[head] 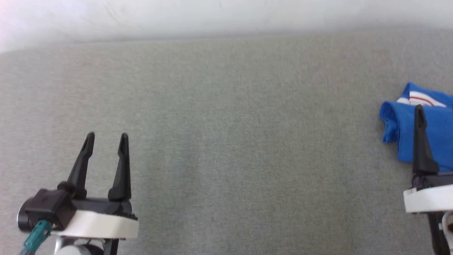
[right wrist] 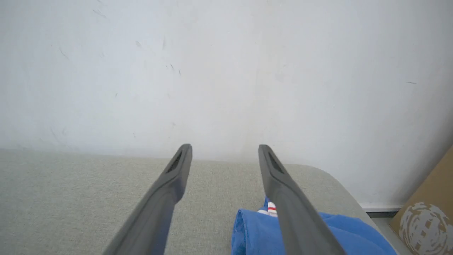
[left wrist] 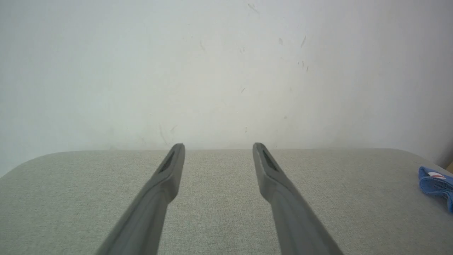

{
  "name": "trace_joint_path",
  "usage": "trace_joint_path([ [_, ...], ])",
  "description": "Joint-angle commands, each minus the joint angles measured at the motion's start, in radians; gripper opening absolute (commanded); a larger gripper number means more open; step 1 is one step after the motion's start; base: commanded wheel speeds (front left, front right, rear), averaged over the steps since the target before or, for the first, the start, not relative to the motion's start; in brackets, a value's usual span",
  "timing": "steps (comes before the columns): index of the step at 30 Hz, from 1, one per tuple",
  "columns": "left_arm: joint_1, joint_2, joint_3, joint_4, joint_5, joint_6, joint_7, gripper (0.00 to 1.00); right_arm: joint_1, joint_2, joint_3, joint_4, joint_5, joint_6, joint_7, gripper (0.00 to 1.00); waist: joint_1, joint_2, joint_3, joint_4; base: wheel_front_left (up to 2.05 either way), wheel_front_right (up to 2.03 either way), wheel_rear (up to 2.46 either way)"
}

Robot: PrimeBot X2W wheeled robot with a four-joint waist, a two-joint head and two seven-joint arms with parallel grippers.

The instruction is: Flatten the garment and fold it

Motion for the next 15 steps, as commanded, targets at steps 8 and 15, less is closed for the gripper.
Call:
trace_joint_path([
  [8,0.083,-0.013,0.029,-0.008,-0.017,0.017,-0.008,1.00,0.076,0.014,0.027,0.031,-0.031,-0.001,-0.073,1.00,0.0002,-0.0001,-0.089,0.047,0.00,0.00,0.00],
  [15,0.131,-0.055,0.037,0.020,0.004,-0.022,-0.014,1.00,0.142,0.014,0.000,0.110,0.019,-0.001,-0.115,1.00,0.0002,-0.0001,-0.105,0.063,0.00,0.00,0.00],
])
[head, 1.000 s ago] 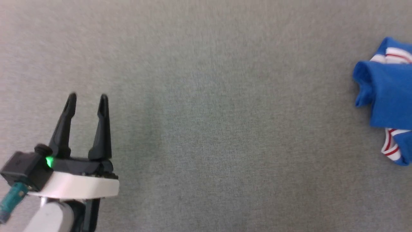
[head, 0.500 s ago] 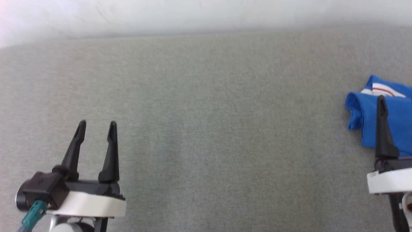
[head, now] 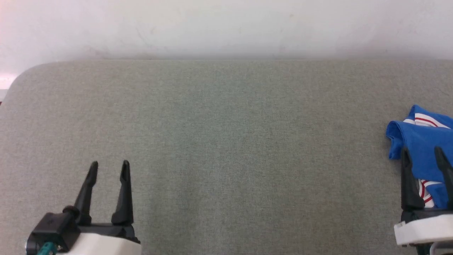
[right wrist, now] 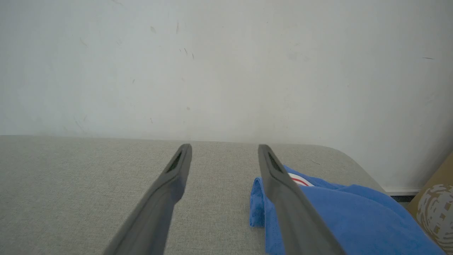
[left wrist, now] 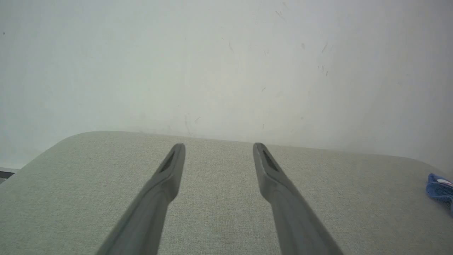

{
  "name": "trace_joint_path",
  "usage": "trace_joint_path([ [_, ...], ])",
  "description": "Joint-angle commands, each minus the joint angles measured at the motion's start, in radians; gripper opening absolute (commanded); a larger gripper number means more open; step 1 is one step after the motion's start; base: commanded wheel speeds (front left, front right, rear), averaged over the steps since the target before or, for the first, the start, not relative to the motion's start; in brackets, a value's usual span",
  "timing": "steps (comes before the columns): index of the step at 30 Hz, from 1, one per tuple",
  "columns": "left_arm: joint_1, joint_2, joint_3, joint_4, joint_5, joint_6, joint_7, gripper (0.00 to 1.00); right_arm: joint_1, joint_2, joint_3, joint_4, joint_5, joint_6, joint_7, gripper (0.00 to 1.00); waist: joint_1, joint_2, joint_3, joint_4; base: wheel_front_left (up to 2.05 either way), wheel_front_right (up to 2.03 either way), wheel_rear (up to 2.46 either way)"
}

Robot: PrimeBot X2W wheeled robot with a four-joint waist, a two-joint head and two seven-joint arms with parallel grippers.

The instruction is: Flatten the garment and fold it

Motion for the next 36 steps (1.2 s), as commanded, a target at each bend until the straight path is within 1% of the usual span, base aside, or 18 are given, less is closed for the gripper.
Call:
trace_joint_path([
  [1,0.013,-0.013,0.005,0.001,0.014,-0.011,-0.005,1.00,0.015,0.003,-0.004,0.007,0.008,-0.001,-0.012,1.00,0.0001,-0.0001,-0.006,0.005,0.00,0.00,0.00],
  [5,0.034,-0.044,0.016,0.001,0.036,-0.044,-0.006,1.00,0.030,0.003,-0.004,0.036,0.024,-0.001,-0.036,1.00,0.0001,-0.0001,-0.009,0.002,0.00,0.00,0.00],
  [15,0.041,-0.078,0.041,0.016,0.075,-0.100,-0.006,1.00,0.021,0.003,0.012,0.055,0.022,-0.001,-0.038,1.00,0.0001,-0.0001,-0.002,-0.011,0.00,0.00,0.00],
  [16,0.035,-0.074,0.037,0.014,0.066,-0.099,-0.001,0.00,0.021,0.000,0.010,0.055,0.019,0.000,-0.034,0.00,0.0001,-0.0001,-0.002,-0.011,0.00,0.00,0.00],
  [22,0.034,-0.074,0.035,0.015,0.067,-0.102,0.001,0.00,0.021,-0.001,0.009,0.055,0.019,0.000,-0.031,0.00,0.0001,-0.0001,-0.002,-0.012,0.00,0.00,0.00],
  [36,0.018,-0.111,0.061,0.043,0.119,-0.121,0.029,0.00,0.006,0.000,0.030,0.074,0.007,0.000,-0.019,0.00,0.0001,-0.0001,-0.017,-0.020,0.00,0.00,0.00],
])
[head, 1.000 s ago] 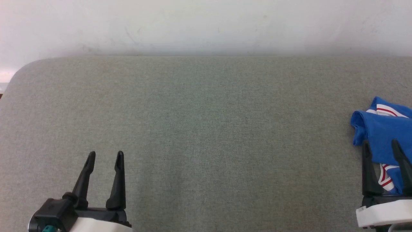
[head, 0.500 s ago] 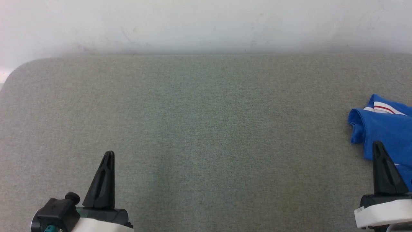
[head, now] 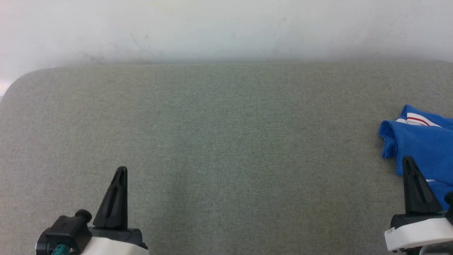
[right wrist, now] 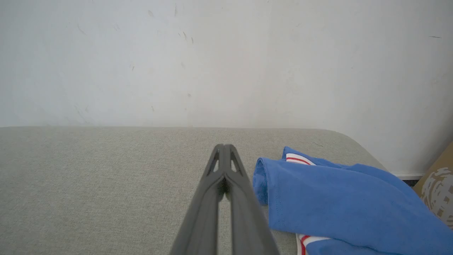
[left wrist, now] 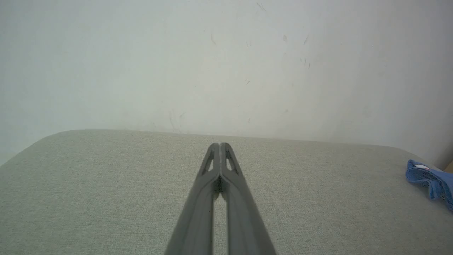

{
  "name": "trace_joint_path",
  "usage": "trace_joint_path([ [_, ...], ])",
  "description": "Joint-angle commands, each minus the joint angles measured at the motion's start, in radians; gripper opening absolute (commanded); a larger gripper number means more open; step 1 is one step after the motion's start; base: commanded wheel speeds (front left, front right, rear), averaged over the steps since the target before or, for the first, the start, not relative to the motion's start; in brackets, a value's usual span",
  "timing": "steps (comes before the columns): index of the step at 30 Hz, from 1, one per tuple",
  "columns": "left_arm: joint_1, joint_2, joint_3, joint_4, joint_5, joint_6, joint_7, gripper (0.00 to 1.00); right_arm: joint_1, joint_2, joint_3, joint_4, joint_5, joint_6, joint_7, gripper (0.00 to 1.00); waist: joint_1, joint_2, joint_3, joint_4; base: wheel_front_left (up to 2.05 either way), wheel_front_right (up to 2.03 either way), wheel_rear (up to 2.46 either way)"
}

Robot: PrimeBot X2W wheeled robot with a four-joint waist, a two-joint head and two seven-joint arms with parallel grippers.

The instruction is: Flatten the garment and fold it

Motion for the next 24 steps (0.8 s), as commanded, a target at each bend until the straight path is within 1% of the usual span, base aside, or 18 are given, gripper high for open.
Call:
trace_joint_path([
  [1,-0.013,-0.011,0.011,0.009,0.017,-0.010,0.006,0.00,-0.011,0.000,0.005,0.005,-0.009,0.000,0.004,0.00,0.0000,0.0000,-0.002,-0.001,0.00,0.00,0.00],
  [24,-0.040,-0.072,0.053,0.055,0.103,-0.041,0.053,0.00,-0.035,0.001,0.039,0.036,-0.027,0.000,0.025,0.00,0.0000,0.0000,-0.026,-0.015,0.00,0.00,0.00],
])
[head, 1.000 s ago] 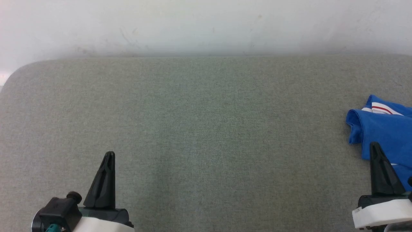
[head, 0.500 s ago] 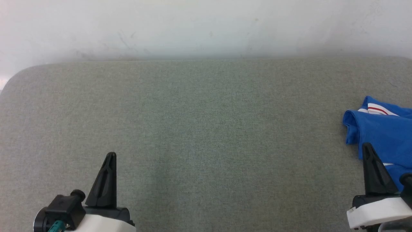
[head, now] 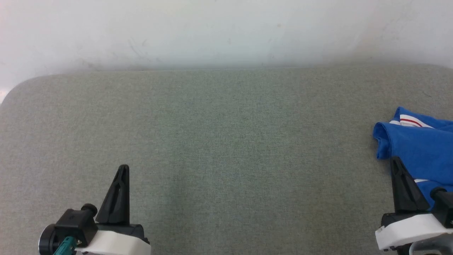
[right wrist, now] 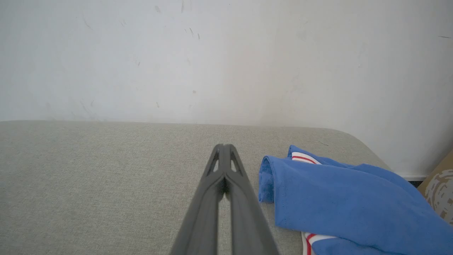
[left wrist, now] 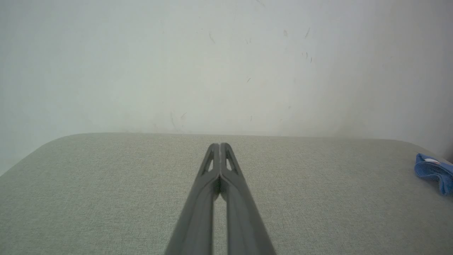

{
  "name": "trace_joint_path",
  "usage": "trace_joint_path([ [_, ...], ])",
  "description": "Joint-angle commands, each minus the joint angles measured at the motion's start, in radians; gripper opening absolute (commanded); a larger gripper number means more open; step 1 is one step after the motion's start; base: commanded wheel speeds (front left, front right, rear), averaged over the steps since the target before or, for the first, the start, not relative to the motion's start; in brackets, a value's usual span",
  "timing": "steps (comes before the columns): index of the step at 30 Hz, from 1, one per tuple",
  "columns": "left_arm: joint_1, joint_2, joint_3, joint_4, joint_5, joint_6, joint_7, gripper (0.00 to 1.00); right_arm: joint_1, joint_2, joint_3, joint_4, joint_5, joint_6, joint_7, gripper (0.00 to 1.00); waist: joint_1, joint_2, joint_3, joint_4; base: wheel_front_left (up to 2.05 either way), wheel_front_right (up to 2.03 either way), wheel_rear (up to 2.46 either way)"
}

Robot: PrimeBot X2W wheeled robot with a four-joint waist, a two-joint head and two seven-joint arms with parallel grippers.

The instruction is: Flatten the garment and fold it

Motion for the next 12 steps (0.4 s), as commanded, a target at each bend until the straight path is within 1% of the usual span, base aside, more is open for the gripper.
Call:
trace_joint_path([
  [1,-0.018,-0.012,0.010,0.008,0.021,-0.008,0.008,0.00,-0.016,0.001,0.005,0.005,-0.009,0.000,0.002,0.00,0.0000,-0.0001,-0.002,-0.001,0.00,0.00,0.00],
  [12,-0.030,-0.038,0.029,0.028,0.058,-0.021,0.028,0.00,-0.027,0.001,0.020,0.019,-0.017,0.000,0.011,0.00,0.0000,-0.0001,-0.013,-0.007,0.00,0.00,0.00],
])
